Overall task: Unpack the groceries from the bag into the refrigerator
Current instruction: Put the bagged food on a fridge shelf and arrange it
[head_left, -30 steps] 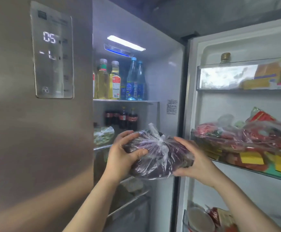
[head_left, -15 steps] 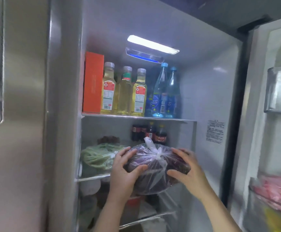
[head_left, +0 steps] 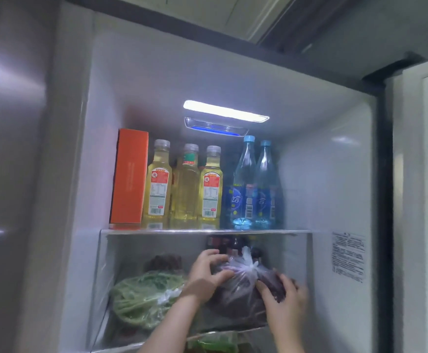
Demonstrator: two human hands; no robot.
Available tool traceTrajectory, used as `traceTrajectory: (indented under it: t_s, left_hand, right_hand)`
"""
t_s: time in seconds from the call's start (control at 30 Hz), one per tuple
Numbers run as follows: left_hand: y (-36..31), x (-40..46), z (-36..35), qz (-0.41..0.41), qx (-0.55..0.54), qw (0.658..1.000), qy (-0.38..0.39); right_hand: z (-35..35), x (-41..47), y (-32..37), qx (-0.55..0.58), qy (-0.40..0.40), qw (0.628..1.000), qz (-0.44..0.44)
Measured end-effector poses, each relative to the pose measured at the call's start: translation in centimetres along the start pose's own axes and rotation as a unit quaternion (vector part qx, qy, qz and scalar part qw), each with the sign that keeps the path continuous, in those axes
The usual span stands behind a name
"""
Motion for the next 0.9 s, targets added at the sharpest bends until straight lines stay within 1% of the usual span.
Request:
traceTrajectory:
  t_s: [0.07,0.13,0.23,0.33,0.43,0.53,0.6,0.67,0.73,0.77,0.9]
  left_hand:
    - [1.3,0.6,-1.3,0.016,0.027,0.999,0.026]
    - [2.4,1.0,-2.5,0.031,0.046,0.997,0.051]
    - [2.9,1.2,-3.8,0.049,0.086,0.993,0.065]
    - [2.1,0.1,-4.5,0.05,0.119,0.989,0.071]
    - [1.3,-2.5,-5.0,0.054,0.189,0.98,0.031]
    - [0.4,-5.9,-5.4,0.052,0.191,0.98,0.001]
    - [-0.1,-7.0,-5.6,0.041,0.198,0.979,0.014]
    - [-0.3,-7.3,-5.8,0.029,0.219,0.975,0.036]
    - [-0.5,-7.1,-5.9,0.019,0.24,0.969,0.054]
    - [-0.5,-6.8,-5.9,0.016,0.251,0.966,0.061]
    - [-0.4,-5.4,-5.8,0.01,0.294,0.951,0.095]
  right_hand:
    - [-1.0,-0.3,-1.1,-0.038,-0.016,0.999,-0.019]
    - [-1.7,-0.4,-1.7,-0.076,-0.031,0.996,-0.019]
    - [-1.8,-0.9,-1.8,-0.116,-0.018,0.992,-0.041]
    - [-1.6,-1.5,-0.9,-0.131,0.037,0.99,-0.042]
    - [-1.4,-2.1,-0.6,-0.142,0.114,0.983,-0.027]
    - [-0.4,-2.6,-1.9,-0.143,0.185,0.972,0.011]
    - [0.5,-2.8,-2.7,-0.171,0.204,0.962,0.062]
    - [0.7,-3.0,-3.1,-0.157,0.242,0.953,0.092]
    - [0.2,-3.3,-3.5,-0.108,0.307,0.943,0.073]
    - [-0.1,-3.4,-3.8,-0.096,0.325,0.939,0.062]
    - [-1.0,-2.8,-4.1,-0.094,0.334,0.936,0.062]
Point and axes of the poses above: each hand's wrist, its own x-axis towards the middle knuckle, its own z-axis out of the back of the hand, y = z × x, the point moved 4 cm from there along x, towards the middle knuckle, and after that the axes turned 10 degrees about x, right-handed, at the moved point
